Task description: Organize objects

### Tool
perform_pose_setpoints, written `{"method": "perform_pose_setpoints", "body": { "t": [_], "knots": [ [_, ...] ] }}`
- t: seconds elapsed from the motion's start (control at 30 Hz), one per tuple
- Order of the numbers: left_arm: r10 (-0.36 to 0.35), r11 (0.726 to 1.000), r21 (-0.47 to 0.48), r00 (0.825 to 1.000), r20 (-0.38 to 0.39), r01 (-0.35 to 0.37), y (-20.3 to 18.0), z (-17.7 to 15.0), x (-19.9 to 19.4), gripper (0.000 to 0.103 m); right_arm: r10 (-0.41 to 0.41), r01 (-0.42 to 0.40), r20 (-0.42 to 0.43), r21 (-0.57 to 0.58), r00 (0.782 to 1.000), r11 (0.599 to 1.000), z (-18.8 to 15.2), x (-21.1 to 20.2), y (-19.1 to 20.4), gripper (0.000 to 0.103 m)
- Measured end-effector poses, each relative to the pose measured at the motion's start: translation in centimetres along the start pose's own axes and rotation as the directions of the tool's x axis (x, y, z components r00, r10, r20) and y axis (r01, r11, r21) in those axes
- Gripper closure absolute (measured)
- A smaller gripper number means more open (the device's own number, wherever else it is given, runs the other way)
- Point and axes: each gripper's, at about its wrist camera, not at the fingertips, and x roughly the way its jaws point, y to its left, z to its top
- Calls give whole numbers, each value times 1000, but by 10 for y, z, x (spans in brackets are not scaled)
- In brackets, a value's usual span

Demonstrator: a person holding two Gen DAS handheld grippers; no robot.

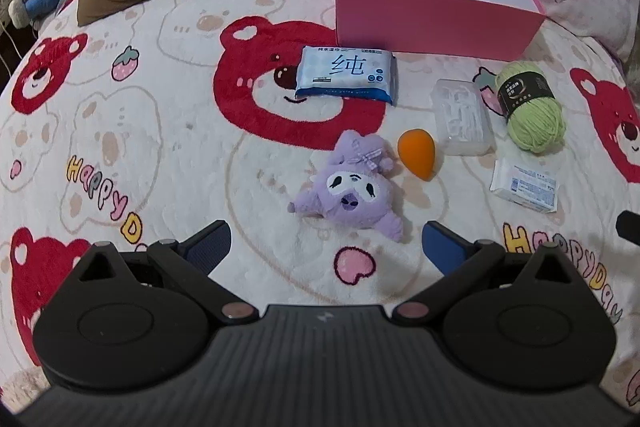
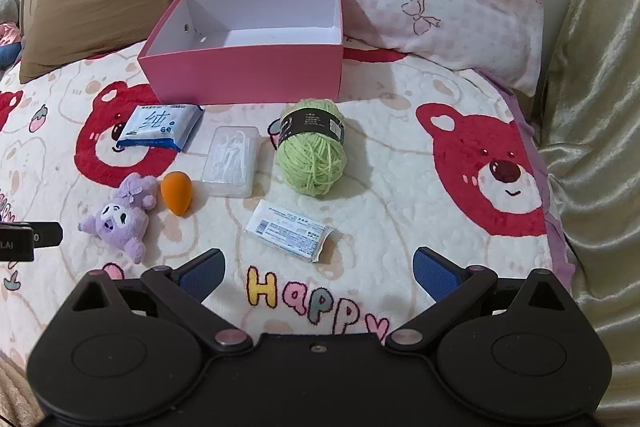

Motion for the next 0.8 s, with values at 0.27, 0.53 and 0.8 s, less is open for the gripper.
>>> {"method": "perform_pose_setpoints", "body": {
  "t": [0.27,0.53,0.8],
  "knots": [
    [-23,999,-44,999,22,24,7,-4,-1,0,3,-3,7,-13,1000,1000,-1,0,3,1],
    [-19,998,-51,999,42,21,11,-5,-2,0,3,-3,2,-18,1000,1000,-2,1,4,1],
    [-39,998,-44,998,45,41,7,-5,-4,0,-1,1,1,-30,1000,1000,-2,2,6,1]
  ]
}}
